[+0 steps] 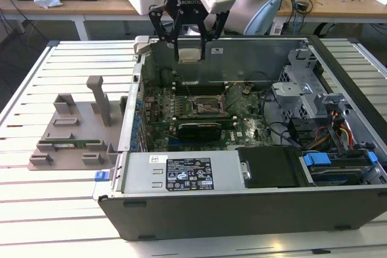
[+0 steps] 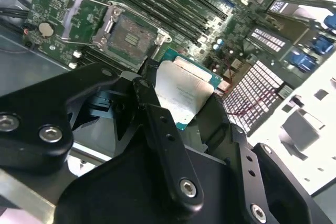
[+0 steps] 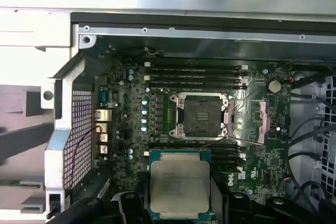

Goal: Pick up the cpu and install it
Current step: 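Pick up the cpu and move it towards the insertion slot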

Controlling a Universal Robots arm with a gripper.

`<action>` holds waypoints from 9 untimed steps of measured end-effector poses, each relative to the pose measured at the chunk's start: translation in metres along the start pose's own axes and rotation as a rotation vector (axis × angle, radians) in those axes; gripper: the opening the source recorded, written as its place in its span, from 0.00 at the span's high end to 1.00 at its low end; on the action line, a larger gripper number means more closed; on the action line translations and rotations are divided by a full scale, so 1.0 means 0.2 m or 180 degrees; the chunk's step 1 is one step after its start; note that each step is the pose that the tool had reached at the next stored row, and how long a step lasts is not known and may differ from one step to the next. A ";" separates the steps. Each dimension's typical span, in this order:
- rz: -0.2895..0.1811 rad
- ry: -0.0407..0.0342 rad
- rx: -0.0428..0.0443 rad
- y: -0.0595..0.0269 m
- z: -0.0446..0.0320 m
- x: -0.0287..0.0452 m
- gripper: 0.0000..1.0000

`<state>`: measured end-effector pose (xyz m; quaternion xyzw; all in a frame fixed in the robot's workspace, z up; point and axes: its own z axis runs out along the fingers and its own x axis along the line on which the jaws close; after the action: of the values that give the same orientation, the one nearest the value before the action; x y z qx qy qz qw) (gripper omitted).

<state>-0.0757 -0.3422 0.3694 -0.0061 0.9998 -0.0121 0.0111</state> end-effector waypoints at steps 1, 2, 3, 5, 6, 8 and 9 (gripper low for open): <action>0.0000 0.0001 0.0000 0.002 0.004 -0.011 0.45; 0.0000 0.0002 0.0000 0.007 0.016 -0.031 0.45; 0.0000 0.0005 0.0000 0.011 0.024 -0.045 0.45; 0.0000 0.0008 0.0000 0.017 0.042 -0.069 0.45; -0.0001 0.0009 0.0000 0.019 0.049 -0.077 0.45; 0.0000 0.0010 0.0000 0.024 0.065 -0.093 0.45; 0.0000 0.0011 0.0000 0.026 0.072 -0.099 0.45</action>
<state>-0.0557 -0.3372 0.3553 -0.0061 0.9999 -0.0121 0.0095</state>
